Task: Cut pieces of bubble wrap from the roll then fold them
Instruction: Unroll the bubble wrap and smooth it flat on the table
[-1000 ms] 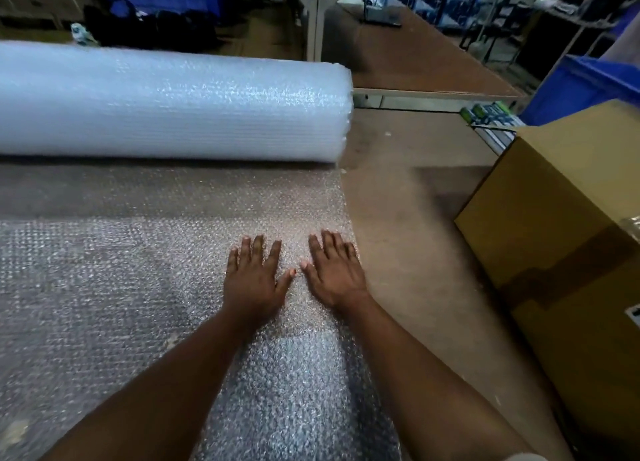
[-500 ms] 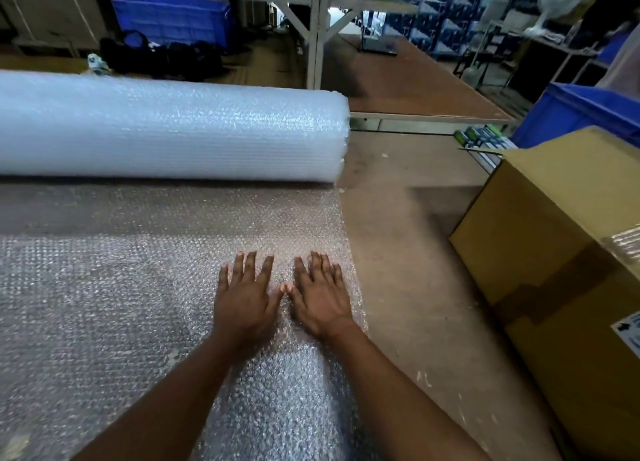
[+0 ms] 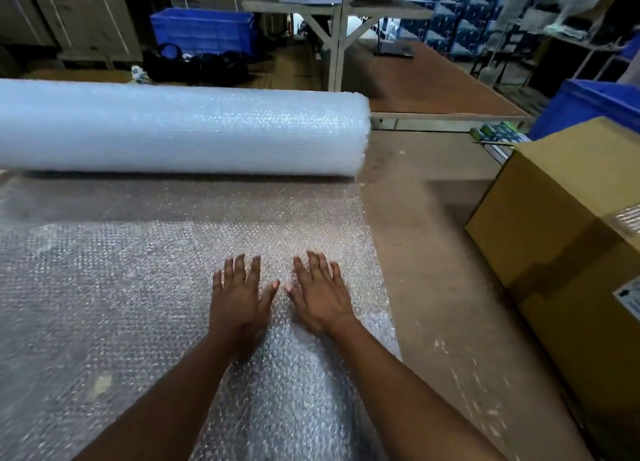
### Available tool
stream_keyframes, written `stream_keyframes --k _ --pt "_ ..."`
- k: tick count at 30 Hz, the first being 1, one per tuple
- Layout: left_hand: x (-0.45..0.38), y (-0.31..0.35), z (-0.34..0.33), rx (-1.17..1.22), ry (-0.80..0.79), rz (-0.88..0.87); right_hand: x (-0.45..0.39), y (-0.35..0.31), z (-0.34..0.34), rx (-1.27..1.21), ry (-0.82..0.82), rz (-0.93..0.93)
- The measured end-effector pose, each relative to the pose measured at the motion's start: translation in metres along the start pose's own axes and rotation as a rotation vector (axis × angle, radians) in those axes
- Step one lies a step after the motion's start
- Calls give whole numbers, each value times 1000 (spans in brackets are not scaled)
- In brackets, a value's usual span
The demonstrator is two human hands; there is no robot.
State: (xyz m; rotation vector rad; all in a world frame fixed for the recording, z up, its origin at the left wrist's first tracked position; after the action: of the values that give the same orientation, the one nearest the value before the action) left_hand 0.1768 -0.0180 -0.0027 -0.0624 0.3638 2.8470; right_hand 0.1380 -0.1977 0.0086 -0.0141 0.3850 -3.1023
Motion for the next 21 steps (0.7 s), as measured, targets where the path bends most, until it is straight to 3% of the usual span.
stream_keyframes --k 6,9,13,21 --pt "93 -16 24 -58 118 -21 108 -48 -4 -48 74 60" --pt "140 -47 10 -62 64 7 149 -72 -26 -15 71 109" --pt "170 -70 -12 -74 -59 -32 168 -71 -54 68 21 56" --pt "183 -82 18 -39 17 20 174 -76 -41 79 -40 -24"
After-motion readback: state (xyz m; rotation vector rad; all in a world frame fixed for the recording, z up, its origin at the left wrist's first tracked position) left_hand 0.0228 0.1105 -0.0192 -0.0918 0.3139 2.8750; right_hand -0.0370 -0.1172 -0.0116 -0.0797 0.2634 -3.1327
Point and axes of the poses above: each hand's wrist, its own x-axis away from the middle knuckle, its own z-axis out of the back of the hand, y = z × x, the point moved 5 cm from there along -x, towards the middle knuckle, and after that the axes turned 5 degrees about y, right-handed, at the moved point
